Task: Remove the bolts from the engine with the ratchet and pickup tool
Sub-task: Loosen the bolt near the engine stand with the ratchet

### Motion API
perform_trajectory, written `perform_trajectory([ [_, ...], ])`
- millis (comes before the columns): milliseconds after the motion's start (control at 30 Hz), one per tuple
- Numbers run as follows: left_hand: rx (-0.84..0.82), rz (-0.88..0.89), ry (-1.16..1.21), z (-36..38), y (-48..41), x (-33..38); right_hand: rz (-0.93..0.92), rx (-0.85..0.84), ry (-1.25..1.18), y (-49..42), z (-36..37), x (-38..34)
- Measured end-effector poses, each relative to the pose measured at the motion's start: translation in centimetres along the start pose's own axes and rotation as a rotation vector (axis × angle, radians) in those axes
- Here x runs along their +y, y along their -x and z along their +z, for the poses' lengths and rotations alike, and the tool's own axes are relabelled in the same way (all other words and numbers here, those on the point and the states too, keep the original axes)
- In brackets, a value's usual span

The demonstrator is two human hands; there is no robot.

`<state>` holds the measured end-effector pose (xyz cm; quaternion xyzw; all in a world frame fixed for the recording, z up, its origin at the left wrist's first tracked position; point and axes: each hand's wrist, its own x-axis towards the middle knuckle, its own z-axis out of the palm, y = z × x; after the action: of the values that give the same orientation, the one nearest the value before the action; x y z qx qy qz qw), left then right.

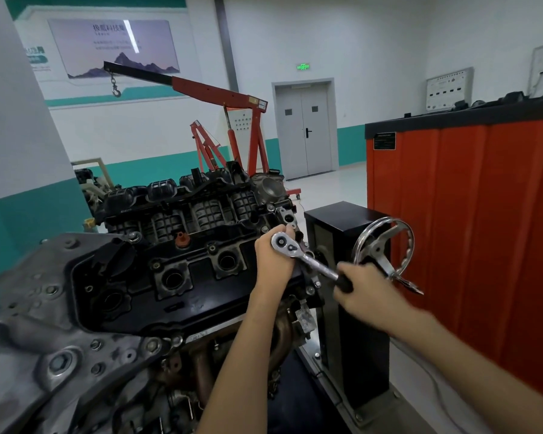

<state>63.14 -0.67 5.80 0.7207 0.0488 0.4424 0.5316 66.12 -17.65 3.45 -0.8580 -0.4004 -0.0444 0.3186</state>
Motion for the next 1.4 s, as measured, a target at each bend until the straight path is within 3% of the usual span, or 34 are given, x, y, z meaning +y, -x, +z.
perform_trajectory([
  [133, -0.035, -0.015, 0.037, 1.0, 0.2, -0.2, 0.103, -0.087, -0.641, 3.7, 6.2, -3.7],
  [233, -0.082, 0.038, -0.018, 0.5, 0.1, -0.3, 0.098, -0.073, -0.737, 4.0, 7.2, -5.4],
  [300, -0.135, 0.067, -0.09, -0.2, -0.1, -0.3, 0.094, -0.071, -0.601, 3.4, 5.8, -4.2],
  [433, -0.233, 0.095, -0.237, -1.1, -0.5, 0.0, -0.002, -0.142, -0.095, 0.4, -0.4, 0.2],
  [533, -0.264, 0.134, -0.366, -1.1, -0.6, 0.8, -0.097, -0.032, 0.344, -2.5, -5.0, 1.4],
  [600, -0.195, 0.114, -0.338, -0.9, -0.4, 1.0, -0.113, 0.051, 0.409, -2.9, -5.2, 1.1],
  [667, -0.1, 0.055, -0.246, -0.7, -0.3, 0.9, -0.06, 0.074, 0.264, -1.7, -2.7, 0.5],
  [867, -0.081, 0.016, -0.267, 0.4, 0.1, 0.1, 0.145, 0.048, -0.668, 3.7, 6.8, -3.6],
  [967, -0.109, 0.015, -0.214, 0.8, 0.2, 0.4, 0.175, 0.046, -0.855, 4.0, 8.6, -5.4],
  [1067, -0.178, 0.065, -0.233, 0.1, 0.1, 0.7, 0.118, 0.022, -0.662, 3.2, 6.9, -3.8],
  [1233, -0.257, 0.105, -0.316, -1.3, -0.5, 0.5, -0.068, -0.14, 0.041, -1.1, -1.8, 1.7],
  [1333, -0.252, 0.129, -0.337, -1.3, -0.1, 1.0, -0.191, -0.003, 0.482, -3.7, -5.3, 2.0],
  [1400, -0.16, 0.076, -0.263, -1.1, 0.1, 0.9, -0.168, 0.034, 0.444, -3.3, -4.7, 1.3],
])
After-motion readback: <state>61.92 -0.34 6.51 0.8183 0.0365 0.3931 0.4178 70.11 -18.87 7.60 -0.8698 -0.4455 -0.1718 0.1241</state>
